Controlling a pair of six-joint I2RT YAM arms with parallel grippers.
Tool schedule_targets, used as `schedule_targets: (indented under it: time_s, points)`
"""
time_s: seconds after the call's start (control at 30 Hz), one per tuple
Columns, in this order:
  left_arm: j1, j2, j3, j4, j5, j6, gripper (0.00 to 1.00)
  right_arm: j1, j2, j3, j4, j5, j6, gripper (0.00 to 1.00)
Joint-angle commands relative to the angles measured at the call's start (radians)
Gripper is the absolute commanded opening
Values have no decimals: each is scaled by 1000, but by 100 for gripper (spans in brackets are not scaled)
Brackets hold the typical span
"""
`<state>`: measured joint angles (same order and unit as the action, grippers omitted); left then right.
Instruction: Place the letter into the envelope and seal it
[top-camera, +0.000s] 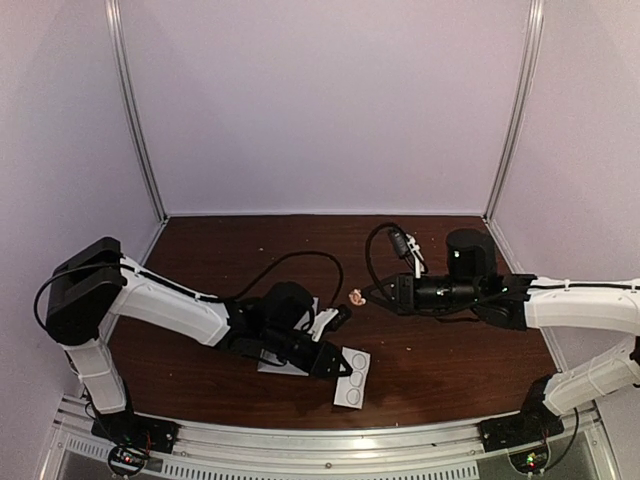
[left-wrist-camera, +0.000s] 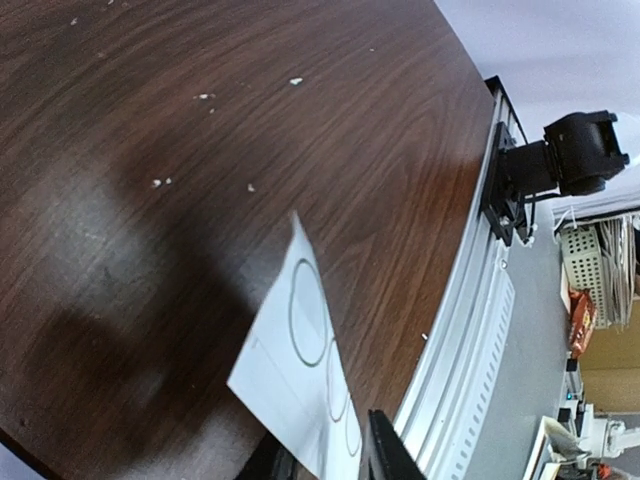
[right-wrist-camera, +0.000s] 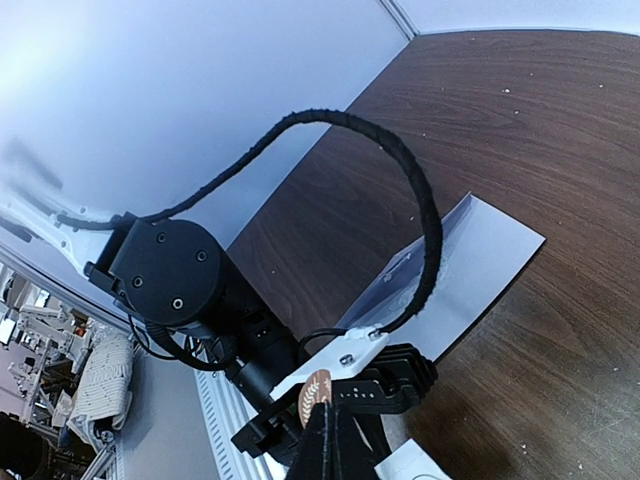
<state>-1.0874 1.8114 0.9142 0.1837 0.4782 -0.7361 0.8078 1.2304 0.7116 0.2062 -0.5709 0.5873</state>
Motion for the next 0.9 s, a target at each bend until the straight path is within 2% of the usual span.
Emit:
schedule_targets:
  time_s: [0.0, 0.07, 0.13, 0.23, 0.33, 0.43, 0.63, 0.77, 0.87]
  points:
    - [-2, -66, 31, -61, -100, 40, 36, 3, -33, -18, 20, 57, 12, 0]
    - [-3, -134, 20, -83, -155, 55, 50, 2, -37, -20, 18, 72, 14, 0]
    - [-2, -206, 16, -131, -214, 75, 58, 0, -44, -23, 15, 90, 16, 0]
    - [0, -318, 12, -237, -318, 98, 63, -4, -53, -24, 8, 127, 15, 0]
    - [12, -418, -4, -338, -429, 106, 63, -4, -57, -13, -29, 191, 8, 0]
    - [67, -500, -58, -405, -515, 73, 56, 0, -49, 1, -68, 232, -6, 0]
    - [271, -603, -230, -411, -448, -1, 37, 38, 4, 23, -89, 247, -9, 0]
    - [334, -624, -301, -380, -448, 9, 31, 67, 43, 28, -56, 258, 10, 0]
    - [374, -599, -343, -331, -428, 29, 22, 90, 80, 30, -17, 258, 21, 0]
